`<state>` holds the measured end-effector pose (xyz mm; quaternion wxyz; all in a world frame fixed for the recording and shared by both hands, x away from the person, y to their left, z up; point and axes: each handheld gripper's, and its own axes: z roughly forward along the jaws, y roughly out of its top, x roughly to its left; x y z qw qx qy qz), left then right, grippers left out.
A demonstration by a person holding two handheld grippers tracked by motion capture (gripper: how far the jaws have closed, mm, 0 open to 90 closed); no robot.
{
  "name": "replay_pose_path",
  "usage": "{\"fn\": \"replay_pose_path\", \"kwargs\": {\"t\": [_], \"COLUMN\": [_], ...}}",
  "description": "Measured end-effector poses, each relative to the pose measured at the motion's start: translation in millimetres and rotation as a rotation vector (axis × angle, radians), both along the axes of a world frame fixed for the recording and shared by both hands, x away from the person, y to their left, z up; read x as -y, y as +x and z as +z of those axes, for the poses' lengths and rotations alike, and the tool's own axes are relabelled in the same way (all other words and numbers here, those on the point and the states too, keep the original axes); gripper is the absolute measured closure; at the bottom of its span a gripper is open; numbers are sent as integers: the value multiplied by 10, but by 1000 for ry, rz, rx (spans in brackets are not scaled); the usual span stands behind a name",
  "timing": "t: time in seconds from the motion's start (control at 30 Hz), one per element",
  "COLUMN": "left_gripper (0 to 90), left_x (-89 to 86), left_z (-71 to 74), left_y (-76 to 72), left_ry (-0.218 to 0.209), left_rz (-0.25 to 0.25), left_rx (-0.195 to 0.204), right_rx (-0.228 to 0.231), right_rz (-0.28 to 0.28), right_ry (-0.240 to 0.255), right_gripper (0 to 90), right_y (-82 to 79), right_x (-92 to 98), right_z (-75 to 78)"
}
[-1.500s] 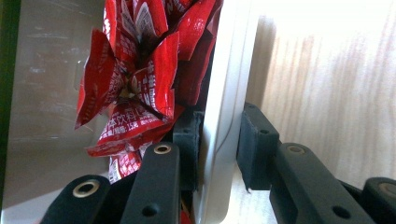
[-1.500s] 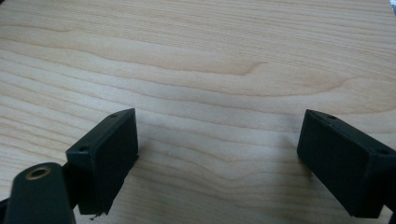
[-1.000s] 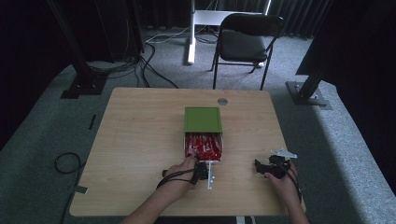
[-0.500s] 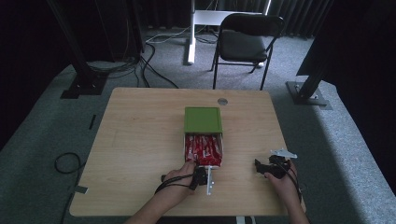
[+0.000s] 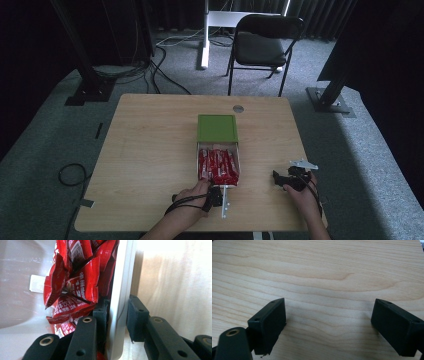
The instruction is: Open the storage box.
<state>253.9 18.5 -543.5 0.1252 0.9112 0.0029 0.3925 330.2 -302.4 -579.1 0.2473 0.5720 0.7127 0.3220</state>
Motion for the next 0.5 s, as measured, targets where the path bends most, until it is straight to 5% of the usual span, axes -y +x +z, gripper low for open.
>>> {"fn": "replay_pose_path", "kwargs": {"t": [0.5], "left_gripper": [724], "left_x": [-32], "left_z": [14], "left_y": [-115], "left_ry": [-8], "left_rz": [-9], "left_rx": [-21], "right_rx": [1], "right_rz": [0], "right_ry": [0], "right_gripper": [120], "right_y": [0], "right_x": [0], "right_z": [0]}}
